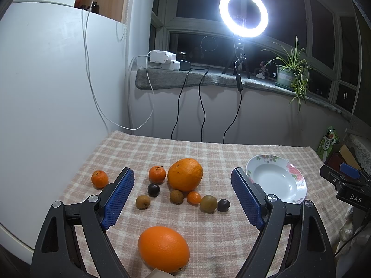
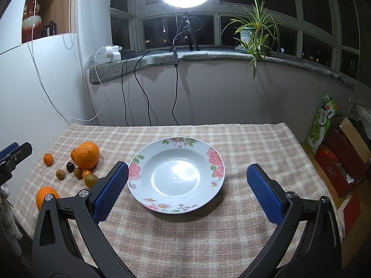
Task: Organize fruits
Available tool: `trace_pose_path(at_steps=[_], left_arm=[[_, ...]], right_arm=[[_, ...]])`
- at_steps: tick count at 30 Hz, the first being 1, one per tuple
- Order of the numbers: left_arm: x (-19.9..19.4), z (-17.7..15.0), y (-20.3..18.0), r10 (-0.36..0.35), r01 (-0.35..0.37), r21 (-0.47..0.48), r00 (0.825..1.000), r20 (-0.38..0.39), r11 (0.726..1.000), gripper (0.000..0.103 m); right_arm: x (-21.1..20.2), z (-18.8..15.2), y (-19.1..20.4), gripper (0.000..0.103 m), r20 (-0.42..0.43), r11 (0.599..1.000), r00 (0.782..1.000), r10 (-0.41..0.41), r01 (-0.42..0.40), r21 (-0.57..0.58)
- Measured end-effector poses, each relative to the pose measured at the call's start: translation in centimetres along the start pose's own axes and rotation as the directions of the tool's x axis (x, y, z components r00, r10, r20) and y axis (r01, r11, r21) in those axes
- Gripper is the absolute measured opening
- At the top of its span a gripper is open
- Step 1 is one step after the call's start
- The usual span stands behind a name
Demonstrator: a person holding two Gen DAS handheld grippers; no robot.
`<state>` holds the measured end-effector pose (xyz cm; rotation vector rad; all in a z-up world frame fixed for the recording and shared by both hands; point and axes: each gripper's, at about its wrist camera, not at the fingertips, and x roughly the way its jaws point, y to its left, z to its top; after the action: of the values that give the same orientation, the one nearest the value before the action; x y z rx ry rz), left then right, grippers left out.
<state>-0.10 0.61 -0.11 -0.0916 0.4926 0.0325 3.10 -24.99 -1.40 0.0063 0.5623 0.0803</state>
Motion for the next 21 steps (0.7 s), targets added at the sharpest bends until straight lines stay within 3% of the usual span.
trace_pose_path(at_steps=[21], left_arm=[[-0.04,-0.06,0.07,0.001,-0.001,0.000,1.000,0.000,1.000,0.086]], right_arm=[[0.20,0.00,0.36,0.103,-0.006,1.000,1.000,0.016,-0.016,-0.008]])
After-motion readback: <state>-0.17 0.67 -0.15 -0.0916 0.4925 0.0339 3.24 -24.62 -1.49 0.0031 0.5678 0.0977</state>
